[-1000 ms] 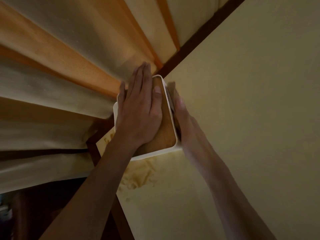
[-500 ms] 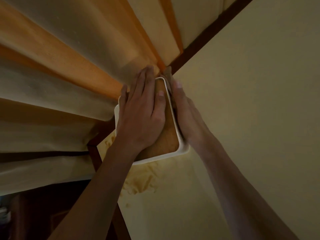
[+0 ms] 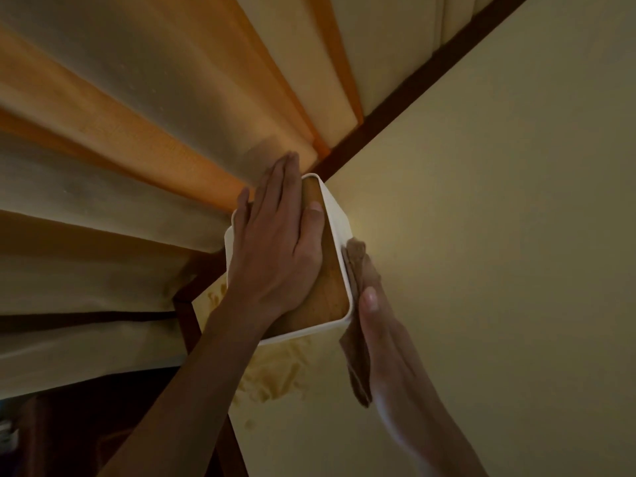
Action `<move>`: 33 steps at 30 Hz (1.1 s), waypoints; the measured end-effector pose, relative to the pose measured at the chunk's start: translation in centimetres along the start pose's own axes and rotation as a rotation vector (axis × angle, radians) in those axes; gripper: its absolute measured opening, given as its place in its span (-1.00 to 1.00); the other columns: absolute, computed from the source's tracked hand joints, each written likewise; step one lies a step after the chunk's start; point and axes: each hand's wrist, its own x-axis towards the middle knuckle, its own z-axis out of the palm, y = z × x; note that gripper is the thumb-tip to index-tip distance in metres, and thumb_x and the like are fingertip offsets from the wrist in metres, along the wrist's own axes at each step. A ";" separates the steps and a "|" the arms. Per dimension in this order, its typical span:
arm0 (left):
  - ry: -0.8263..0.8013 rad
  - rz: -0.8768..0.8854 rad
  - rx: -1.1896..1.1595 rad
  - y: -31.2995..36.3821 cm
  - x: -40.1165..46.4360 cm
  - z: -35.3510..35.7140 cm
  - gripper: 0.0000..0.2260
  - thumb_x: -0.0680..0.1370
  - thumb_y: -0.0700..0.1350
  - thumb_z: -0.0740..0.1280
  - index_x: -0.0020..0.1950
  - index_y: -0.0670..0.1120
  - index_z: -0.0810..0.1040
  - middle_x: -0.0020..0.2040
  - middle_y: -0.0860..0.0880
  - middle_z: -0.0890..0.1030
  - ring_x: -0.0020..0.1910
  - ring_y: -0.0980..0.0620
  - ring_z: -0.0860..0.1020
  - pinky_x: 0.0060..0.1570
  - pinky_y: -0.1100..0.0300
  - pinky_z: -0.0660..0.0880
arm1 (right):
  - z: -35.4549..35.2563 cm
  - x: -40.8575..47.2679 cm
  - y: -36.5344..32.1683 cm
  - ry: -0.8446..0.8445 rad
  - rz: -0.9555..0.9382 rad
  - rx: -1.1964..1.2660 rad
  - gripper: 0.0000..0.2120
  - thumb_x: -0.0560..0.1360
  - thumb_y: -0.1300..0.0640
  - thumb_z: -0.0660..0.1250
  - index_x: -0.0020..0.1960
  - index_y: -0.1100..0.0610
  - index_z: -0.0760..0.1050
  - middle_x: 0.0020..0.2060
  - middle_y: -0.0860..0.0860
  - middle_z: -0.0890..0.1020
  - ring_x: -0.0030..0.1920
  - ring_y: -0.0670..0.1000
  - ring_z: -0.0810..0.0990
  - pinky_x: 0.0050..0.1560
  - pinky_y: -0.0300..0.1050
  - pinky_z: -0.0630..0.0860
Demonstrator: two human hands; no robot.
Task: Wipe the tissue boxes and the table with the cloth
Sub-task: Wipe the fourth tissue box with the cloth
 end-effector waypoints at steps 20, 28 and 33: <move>0.197 0.252 -0.118 -0.9 -0.4 -0.2 -0.63 0.65 0.00 0.20 0.46 0.19 0.48 0.60 0.08 0.24 0.54 0.03 0.27 0.37 -0.17 0.34 | -0.4 6.8 -5.0 0.000 -0.040 0.064 -0.74 0.72 0.18 0.16 0.37 -0.03 0.30 0.32 -0.01 0.56 0.32 -0.12 0.56 0.26 -0.12 0.56; 0.235 0.212 -0.044 0.0 -1.0 -0.6 -0.73 0.55 -0.07 0.29 0.21 0.12 0.64 0.49 0.12 0.41 0.41 0.01 0.40 0.26 -0.06 0.36 | 0.1 3.9 -4.9 0.199 0.028 -0.198 -0.67 0.57 -0.07 0.37 0.24 0.04 0.41 0.24 0.02 0.57 0.33 0.06 0.55 0.24 0.22 0.57; 0.241 0.162 -0.136 0.1 -1.6 -1.1 -0.73 0.53 -0.10 0.27 0.17 0.05 0.65 0.42 0.08 0.49 0.38 0.03 0.42 0.31 0.05 0.32 | -0.3 1.2 -6.4 0.120 0.043 -0.609 -0.54 0.42 -0.06 0.42 0.30 -0.04 0.48 0.11 -0.07 0.45 0.12 0.03 0.53 0.12 -0.05 0.55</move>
